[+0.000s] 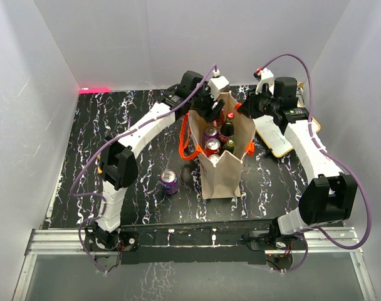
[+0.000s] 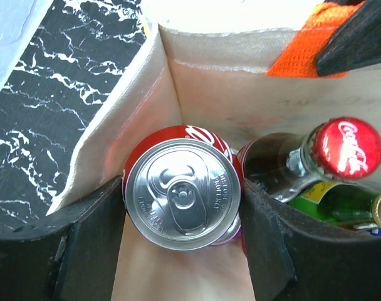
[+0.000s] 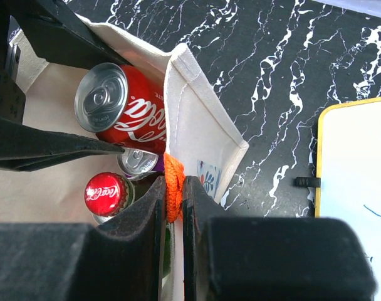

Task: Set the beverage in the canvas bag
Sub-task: Place the drink in the canvas bag.

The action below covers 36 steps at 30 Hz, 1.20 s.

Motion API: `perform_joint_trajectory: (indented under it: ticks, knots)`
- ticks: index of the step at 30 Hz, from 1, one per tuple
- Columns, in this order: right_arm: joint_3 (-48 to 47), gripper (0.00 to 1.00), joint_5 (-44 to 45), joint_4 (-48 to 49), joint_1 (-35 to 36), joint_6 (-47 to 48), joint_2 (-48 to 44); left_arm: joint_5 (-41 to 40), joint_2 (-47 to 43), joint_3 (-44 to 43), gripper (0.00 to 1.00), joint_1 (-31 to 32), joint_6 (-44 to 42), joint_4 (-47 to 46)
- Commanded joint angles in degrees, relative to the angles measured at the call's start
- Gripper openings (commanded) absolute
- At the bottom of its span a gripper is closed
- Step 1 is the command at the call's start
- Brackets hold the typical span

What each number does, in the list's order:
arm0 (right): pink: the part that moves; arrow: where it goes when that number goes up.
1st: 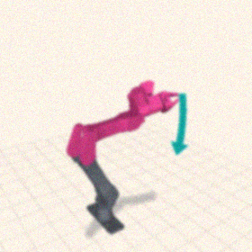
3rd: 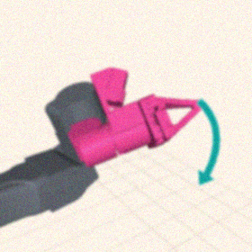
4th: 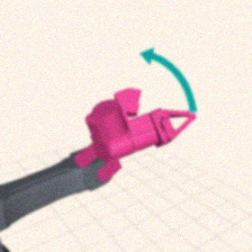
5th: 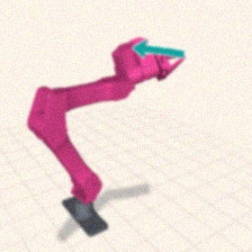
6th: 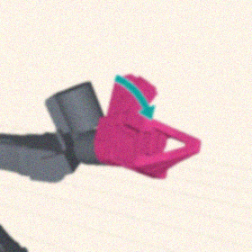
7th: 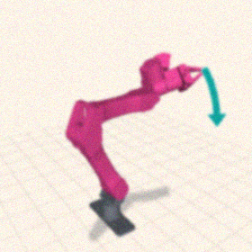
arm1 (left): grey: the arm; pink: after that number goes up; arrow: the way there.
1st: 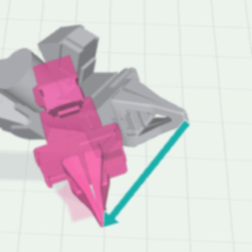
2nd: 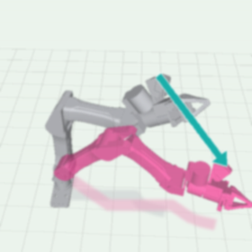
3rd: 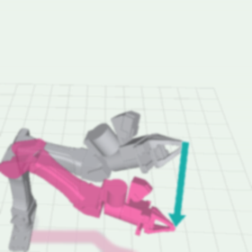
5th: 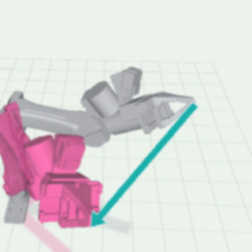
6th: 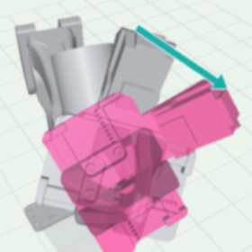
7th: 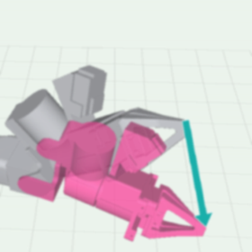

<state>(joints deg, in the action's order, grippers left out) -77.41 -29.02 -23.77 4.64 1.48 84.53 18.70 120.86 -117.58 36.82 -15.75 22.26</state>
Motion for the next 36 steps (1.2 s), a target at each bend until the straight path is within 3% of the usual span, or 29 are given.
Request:
perform_joint_trajectory:
  ticks: [1,10,33,36]
  knots:
    - [0.1,0.08,-0.1,1.9,-0.9,0.3,-3.2,-1.2,-0.1,-5.8,0.0,0.1,-2.1,-6.4]
    - [0.7,0.08,-0.2,1.9,-1.3,0.4,-3.5,3.8,1.5,-5.0,0.0,0.6,-1.4,-8.8]
    - [1.2,0.08,-0.3,1.9,-2.0,0.3,-4.1,4.4,6.8,-2.2,0.0,0.6,-5.0,-5.8]
    - [1.4,0.08,-0.3,1.9,-2.0,0.3,-4.2,4.2,8.1,-3.3,0.05,0.6,-4.1,-4.8]
